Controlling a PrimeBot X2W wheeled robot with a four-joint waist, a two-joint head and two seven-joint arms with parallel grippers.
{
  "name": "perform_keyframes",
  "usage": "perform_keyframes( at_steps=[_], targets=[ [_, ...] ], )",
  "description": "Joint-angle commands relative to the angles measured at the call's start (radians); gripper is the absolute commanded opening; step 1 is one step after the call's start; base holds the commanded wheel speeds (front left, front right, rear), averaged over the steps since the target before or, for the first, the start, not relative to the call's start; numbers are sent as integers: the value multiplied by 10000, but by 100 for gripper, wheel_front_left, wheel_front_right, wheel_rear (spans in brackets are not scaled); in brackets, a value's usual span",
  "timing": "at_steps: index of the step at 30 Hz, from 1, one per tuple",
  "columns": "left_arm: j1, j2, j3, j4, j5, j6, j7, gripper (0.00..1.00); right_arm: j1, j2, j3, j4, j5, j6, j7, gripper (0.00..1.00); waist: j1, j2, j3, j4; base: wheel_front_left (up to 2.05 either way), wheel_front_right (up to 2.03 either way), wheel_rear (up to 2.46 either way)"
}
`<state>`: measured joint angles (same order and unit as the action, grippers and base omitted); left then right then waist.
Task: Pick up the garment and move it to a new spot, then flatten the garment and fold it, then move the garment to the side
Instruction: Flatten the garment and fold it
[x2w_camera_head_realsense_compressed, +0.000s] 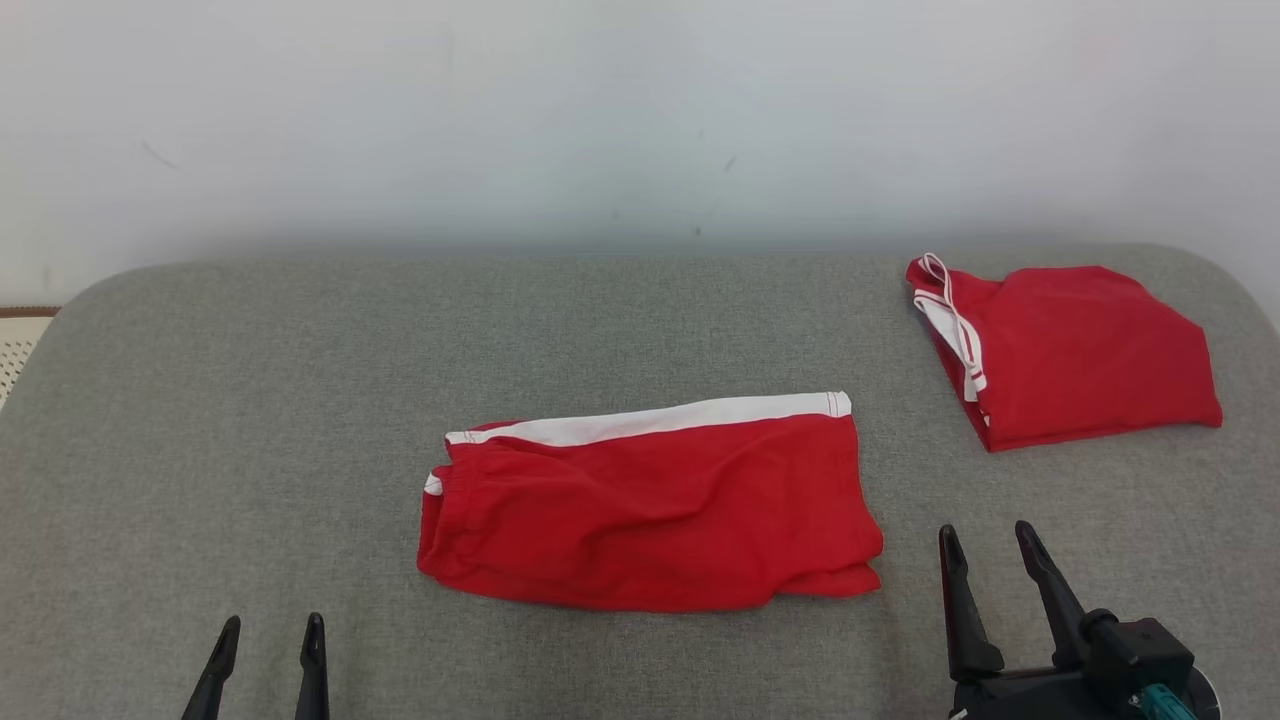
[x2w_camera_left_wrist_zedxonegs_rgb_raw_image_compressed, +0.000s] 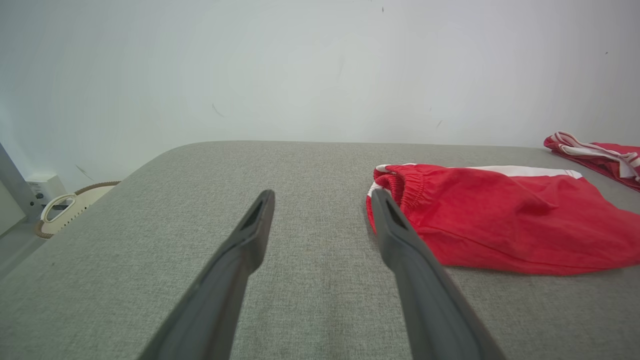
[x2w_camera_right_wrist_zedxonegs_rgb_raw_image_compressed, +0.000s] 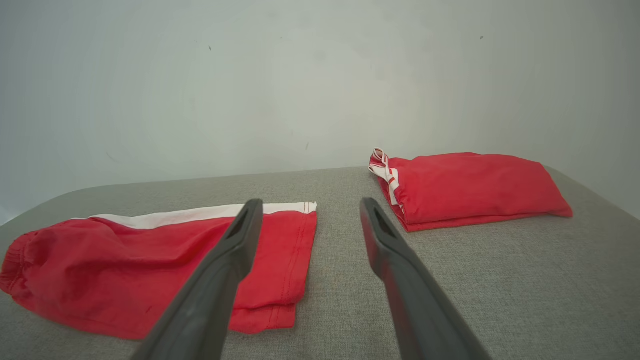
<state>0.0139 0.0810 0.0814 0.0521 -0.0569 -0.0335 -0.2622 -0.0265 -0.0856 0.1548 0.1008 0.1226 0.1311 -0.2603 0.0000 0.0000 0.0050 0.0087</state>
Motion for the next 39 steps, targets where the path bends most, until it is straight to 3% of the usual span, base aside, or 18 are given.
perform_keyframes(
  at_steps=[1, 39],
  targets=[
    [99, -10, 20, -33, -4, 8, -47, 100, 142, 7, -18, 19, -7, -8, -55, 100, 0, 0, -8, 3, 0, 0, 0],
    [181, -30, -24, -54, -32, 2, -47, 100, -59, 100, -173, 455, 96, -8, 266, 100, 0, 0, 16, 159, 0, 0, 0]
  ],
)
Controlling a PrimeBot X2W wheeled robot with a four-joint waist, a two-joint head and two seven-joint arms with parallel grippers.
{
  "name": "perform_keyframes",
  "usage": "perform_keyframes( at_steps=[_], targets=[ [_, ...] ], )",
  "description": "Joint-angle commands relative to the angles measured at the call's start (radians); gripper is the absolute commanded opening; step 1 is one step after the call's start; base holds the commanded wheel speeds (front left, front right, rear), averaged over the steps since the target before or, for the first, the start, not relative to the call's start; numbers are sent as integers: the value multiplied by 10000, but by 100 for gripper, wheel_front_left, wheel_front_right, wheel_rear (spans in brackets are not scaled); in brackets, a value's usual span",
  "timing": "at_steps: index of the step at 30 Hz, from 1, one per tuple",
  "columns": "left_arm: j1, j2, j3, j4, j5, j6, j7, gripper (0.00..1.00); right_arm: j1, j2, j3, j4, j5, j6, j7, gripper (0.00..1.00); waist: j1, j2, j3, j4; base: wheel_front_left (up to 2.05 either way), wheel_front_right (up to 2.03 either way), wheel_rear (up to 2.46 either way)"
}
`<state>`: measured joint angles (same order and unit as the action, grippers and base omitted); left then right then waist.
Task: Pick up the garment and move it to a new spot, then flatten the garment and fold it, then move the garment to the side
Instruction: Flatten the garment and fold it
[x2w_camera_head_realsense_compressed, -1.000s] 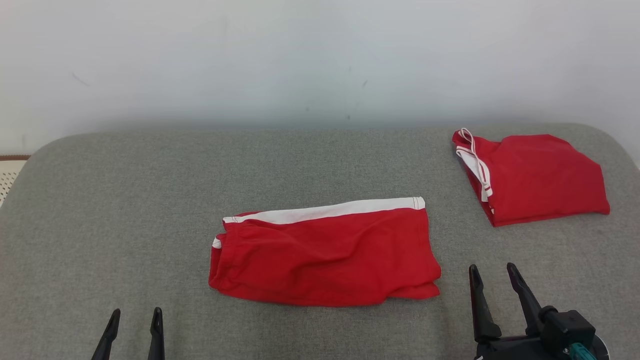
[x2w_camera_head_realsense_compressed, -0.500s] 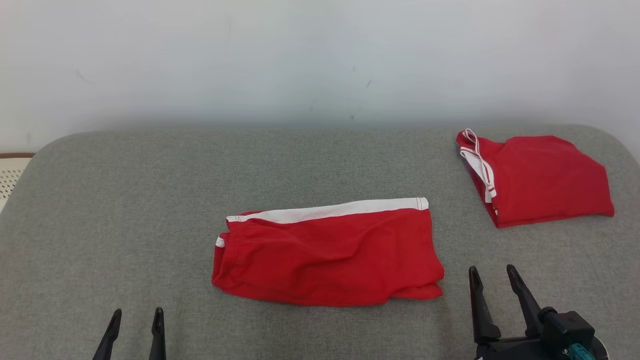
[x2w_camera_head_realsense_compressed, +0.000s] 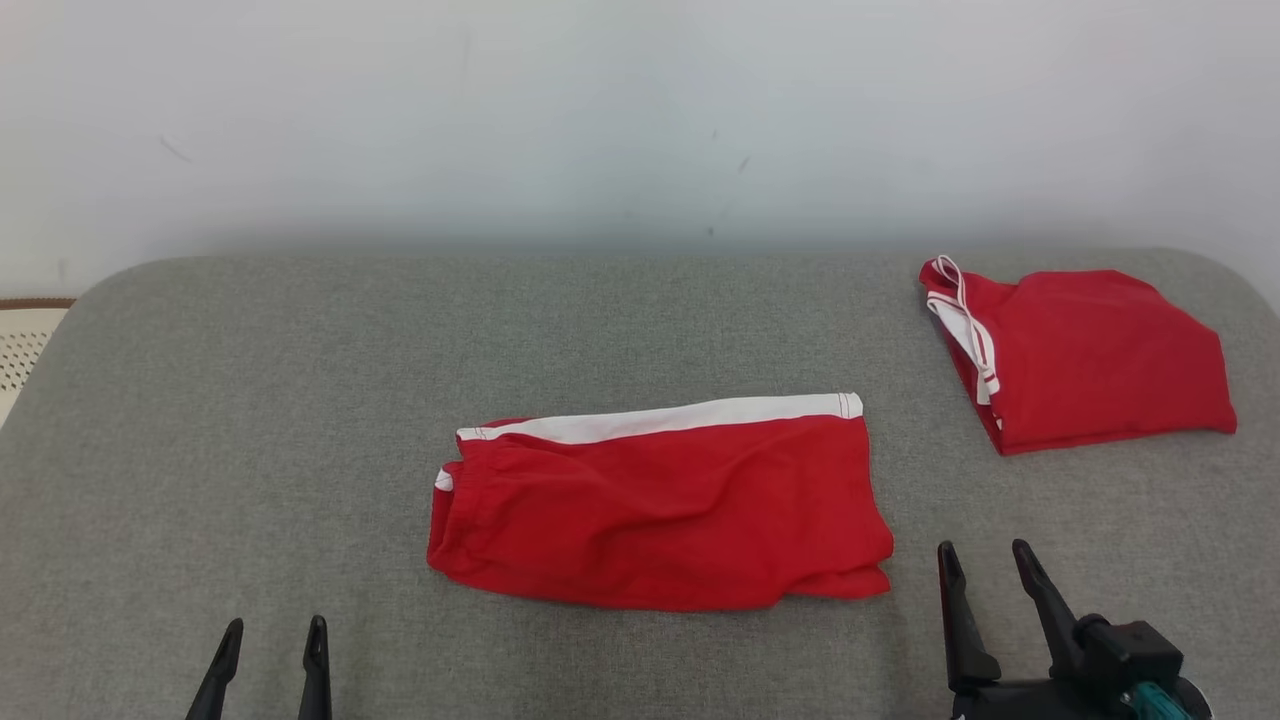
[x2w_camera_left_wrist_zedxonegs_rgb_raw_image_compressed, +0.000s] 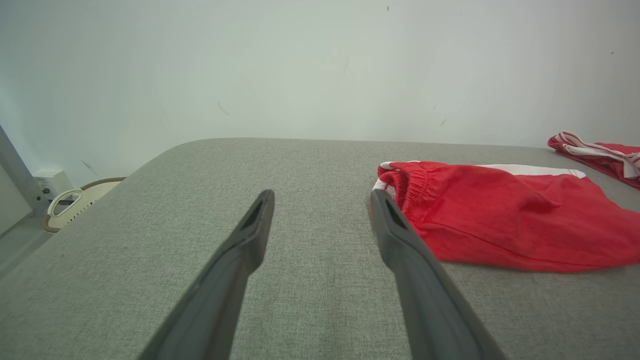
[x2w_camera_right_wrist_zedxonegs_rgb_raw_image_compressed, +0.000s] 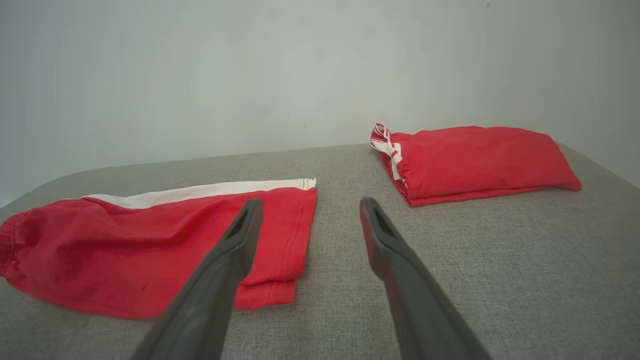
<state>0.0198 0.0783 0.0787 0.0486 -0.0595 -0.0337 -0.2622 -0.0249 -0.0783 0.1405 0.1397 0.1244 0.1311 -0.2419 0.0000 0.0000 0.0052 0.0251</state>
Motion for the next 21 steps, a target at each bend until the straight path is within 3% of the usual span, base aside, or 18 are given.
perform_keyframes(
  at_steps=[1, 8, 21],
  targets=[
    [100, -4, -7, 2, -7, -1, -47, 100, -165, 23, -63, 179, 37, -8, 157, 100, 0, 0, 24, 6, 0, 0, 0],
    [-162, -27, -111, 101, -38, -80, -47, 100, -1401, -235, 208, 1338, 554, -8, 264, 100, 0, 0, 182, 143, 0, 0, 0],
    [-479, -87, -329, 232, -114, -158, -47, 100, -4755, -716, 764, 5897, 1655, -8, 1432, 100, 0, 0, 625, 723, 0, 0, 0]
  ],
)
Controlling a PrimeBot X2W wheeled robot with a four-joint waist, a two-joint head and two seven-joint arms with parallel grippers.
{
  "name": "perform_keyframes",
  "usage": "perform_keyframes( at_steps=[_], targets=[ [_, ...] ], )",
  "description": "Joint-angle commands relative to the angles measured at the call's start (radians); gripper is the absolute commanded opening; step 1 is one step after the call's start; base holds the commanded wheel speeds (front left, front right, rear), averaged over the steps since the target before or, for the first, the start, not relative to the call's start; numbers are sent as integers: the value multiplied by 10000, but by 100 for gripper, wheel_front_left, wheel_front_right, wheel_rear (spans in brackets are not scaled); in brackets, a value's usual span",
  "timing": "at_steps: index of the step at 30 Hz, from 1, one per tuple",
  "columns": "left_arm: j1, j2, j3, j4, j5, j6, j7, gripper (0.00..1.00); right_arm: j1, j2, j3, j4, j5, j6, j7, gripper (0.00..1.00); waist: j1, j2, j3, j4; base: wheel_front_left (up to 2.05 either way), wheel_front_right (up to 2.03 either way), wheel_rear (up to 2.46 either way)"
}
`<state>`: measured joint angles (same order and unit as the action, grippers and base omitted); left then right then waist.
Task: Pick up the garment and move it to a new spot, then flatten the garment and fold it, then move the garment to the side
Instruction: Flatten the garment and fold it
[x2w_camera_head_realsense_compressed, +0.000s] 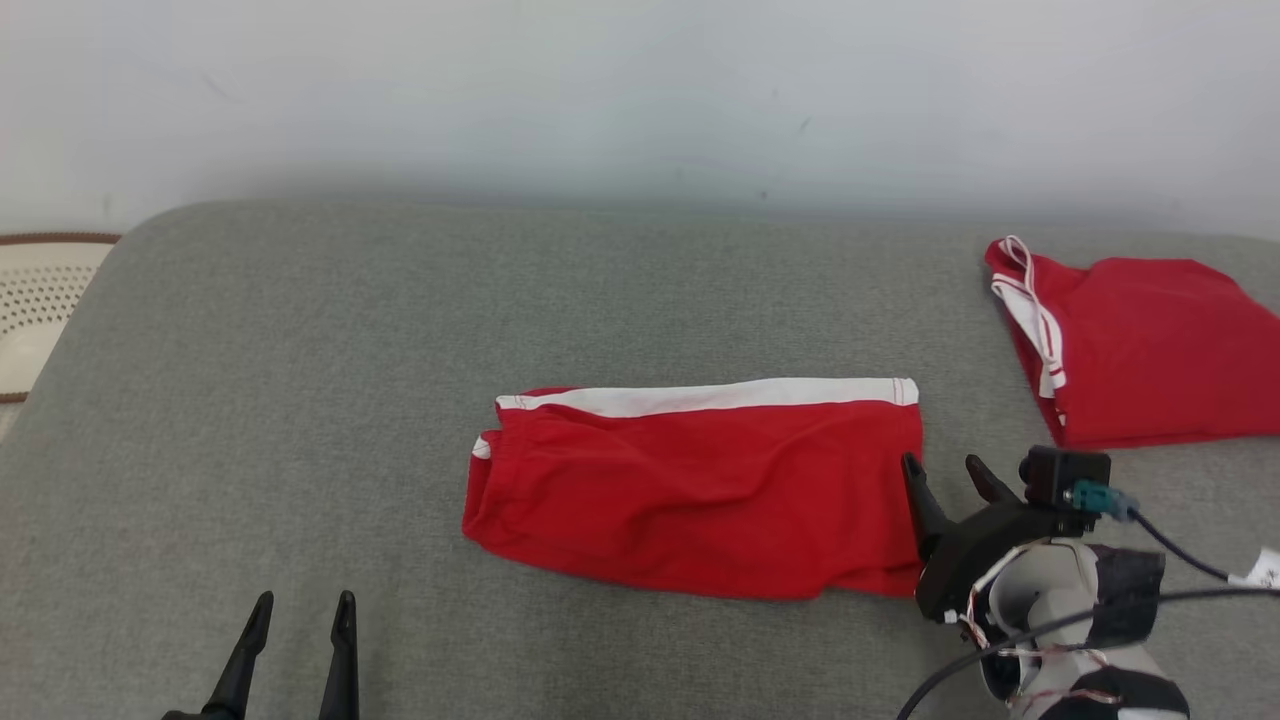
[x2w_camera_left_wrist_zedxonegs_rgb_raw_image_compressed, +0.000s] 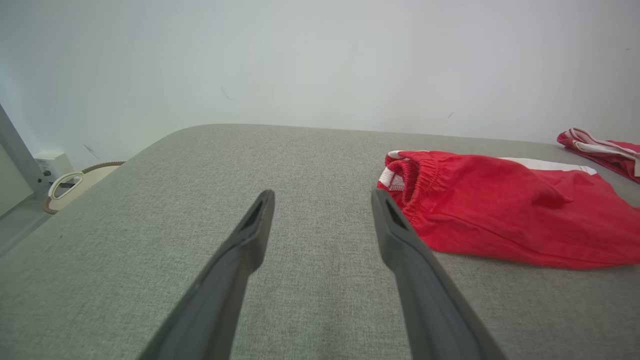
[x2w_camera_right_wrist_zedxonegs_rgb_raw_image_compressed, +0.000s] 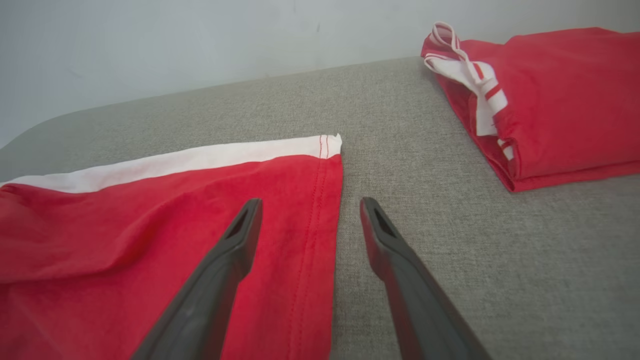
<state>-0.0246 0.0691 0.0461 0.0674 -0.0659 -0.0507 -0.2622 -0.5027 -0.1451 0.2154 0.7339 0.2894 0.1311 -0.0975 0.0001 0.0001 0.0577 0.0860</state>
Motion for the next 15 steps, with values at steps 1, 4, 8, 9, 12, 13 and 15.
perform_keyframes(
  at_steps=[1, 4, 8, 9, 12, 13, 15],
  targets=[
    [-75, -2, -21, 56, -51, -6, -47, 100, -226, -71, 32, 289, 85, -8, 32, 100, -1, -1, 141, 173, 0, 0, 0],
    [-181, -5, -23, 107, -64, -45, -47, 100, -834, -52, 77, 1380, 340, -8, 376, 100, -1, -1, 222, 300, 0, 0, 0],
    [-219, -17, 34, 137, -81, -66, -47, 100, -1442, -11, 176, 2484, 642, -8, 751, 100, -1, -1, 299, 378, 0, 0, 0],
    [-242, -22, 43, 135, -76, -60, -47, 100, -1564, -15, 270, 2678, 666, -8, 817, 100, -1, -1, 314, 384, 0, 0, 0],
    [-267, -33, 87, 149, -76, -37, -47, 100, -1800, 11, 344, 3208, 918, -8, 899, 100, -1, -1, 328, 370, 0, 0, 0],
    [-262, -37, 109, 148, -80, -30, -47, 100, -1836, 22, 372, 3398, 987, -8, 990, 100, -1, -1, 323, 351, 0, 0, 0],
    [-251, -41, 152, 143, -84, -28, -47, 100, -1888, 195, 480, 3575, 1243, -8, 1111, 100, -1, -1, 309, 300, 0, 0, 0]
  ],
)
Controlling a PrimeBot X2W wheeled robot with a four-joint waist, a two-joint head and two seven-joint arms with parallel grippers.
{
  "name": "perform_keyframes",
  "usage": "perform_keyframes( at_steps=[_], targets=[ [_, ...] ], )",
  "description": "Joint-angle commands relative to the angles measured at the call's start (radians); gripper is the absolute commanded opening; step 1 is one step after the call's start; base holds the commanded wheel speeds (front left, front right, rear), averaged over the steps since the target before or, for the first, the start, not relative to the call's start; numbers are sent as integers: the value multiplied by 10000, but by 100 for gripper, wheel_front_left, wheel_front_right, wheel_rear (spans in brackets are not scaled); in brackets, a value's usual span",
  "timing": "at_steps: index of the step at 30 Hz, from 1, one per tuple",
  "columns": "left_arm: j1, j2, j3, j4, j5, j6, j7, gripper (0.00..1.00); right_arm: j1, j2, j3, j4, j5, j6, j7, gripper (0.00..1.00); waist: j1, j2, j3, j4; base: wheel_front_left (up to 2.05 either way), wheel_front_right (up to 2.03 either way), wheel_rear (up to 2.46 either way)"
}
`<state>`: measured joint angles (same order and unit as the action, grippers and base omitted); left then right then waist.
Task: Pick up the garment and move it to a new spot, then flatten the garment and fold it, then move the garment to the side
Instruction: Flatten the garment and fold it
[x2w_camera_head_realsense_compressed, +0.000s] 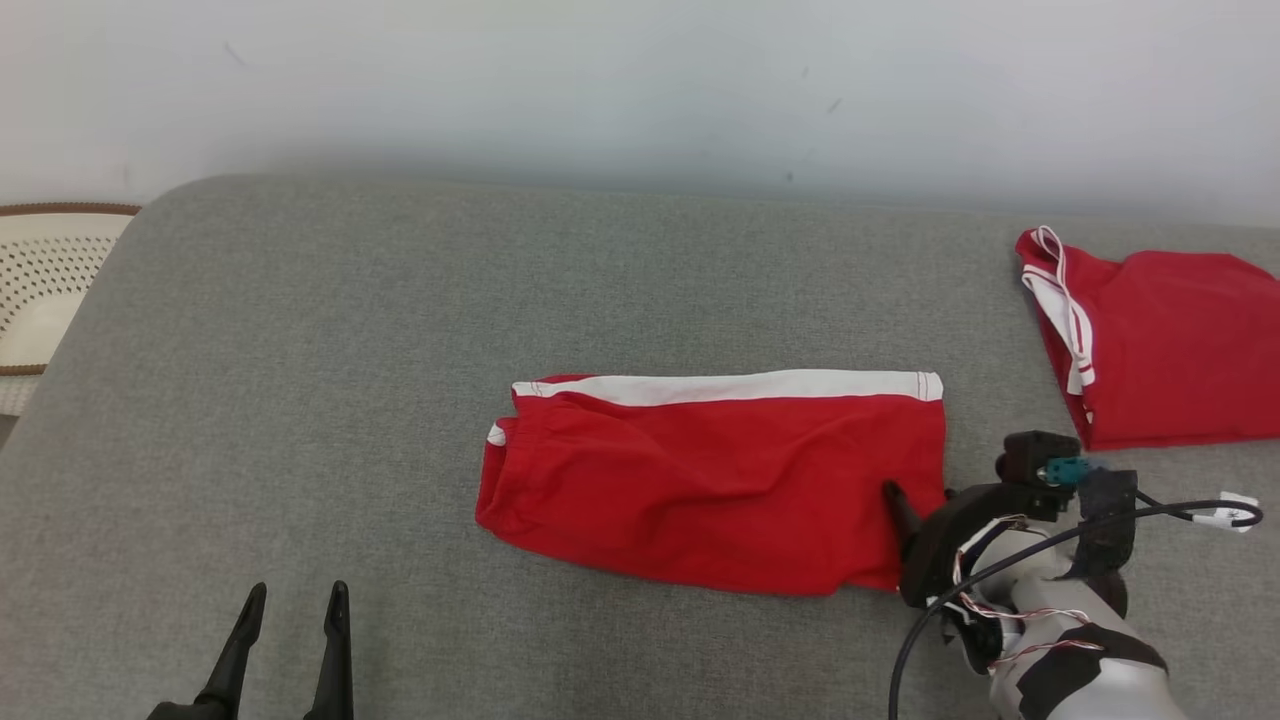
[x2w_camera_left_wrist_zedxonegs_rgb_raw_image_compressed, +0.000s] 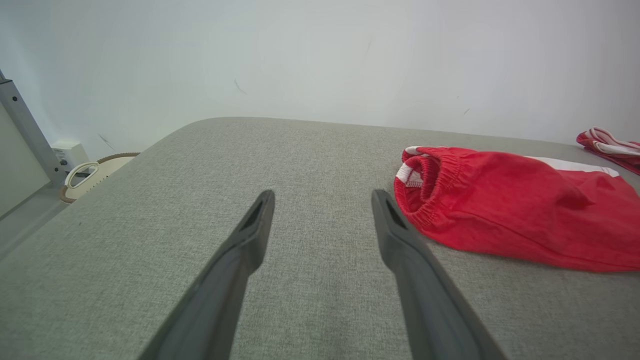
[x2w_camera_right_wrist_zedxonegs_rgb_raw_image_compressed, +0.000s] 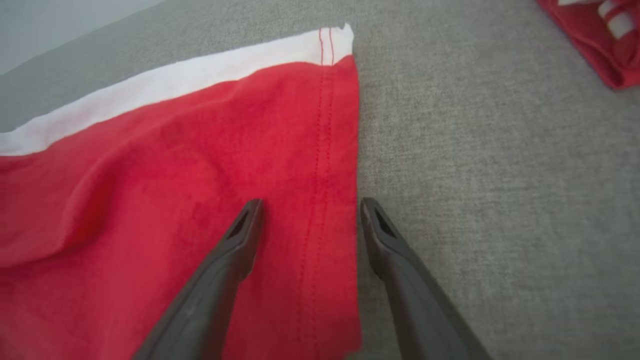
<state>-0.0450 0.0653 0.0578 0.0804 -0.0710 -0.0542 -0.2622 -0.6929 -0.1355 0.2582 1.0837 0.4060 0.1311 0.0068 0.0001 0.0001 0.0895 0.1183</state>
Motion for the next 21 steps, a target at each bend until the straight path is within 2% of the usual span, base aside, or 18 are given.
perform_keyframes(
  at_steps=[1, 12, 13, 14, 15, 21],
  targets=[
    [-47, -2, 52, 14, -28, 5, -47, 100, 31, 178, 119, 143, 232, -8, 173, 100, -1, -1, -18, -50, 0, 0, 0],
    [-134, -7, 104, -10, 75, -60, -47, 100, 356, 539, 1316, -454, 2283, -5, 1057, 100, -1, -1, 28, -169, 0, 0, 0],
    [-132, -8, 96, -7, 84, -75, -47, 100, 386, 517, 1455, -511, 2407, -5, 1061, 72, -1, -1, 40, -152, 0, 0, 0],
    [-126, -10, 93, 0, 90, -86, -47, 100, 405, 468, 1558, -570, 2524, -5, 1005, 29, -1, -1, 48, -132, 0, 0, 0],
    [-122, -11, 99, 12, 92, -90, -47, 100, 415, 408, 1664, -606, 2619, -5, 965, 0, -1, -1, 52, -113, 0, 0, 0],
    [-62, -14, 189, 124, 94, -102, -47, 100, 340, -200, 2070, -669, 3107, -9, 485, 0, -1, -1, -77, -85, 0, 0, 0]
  ],
)
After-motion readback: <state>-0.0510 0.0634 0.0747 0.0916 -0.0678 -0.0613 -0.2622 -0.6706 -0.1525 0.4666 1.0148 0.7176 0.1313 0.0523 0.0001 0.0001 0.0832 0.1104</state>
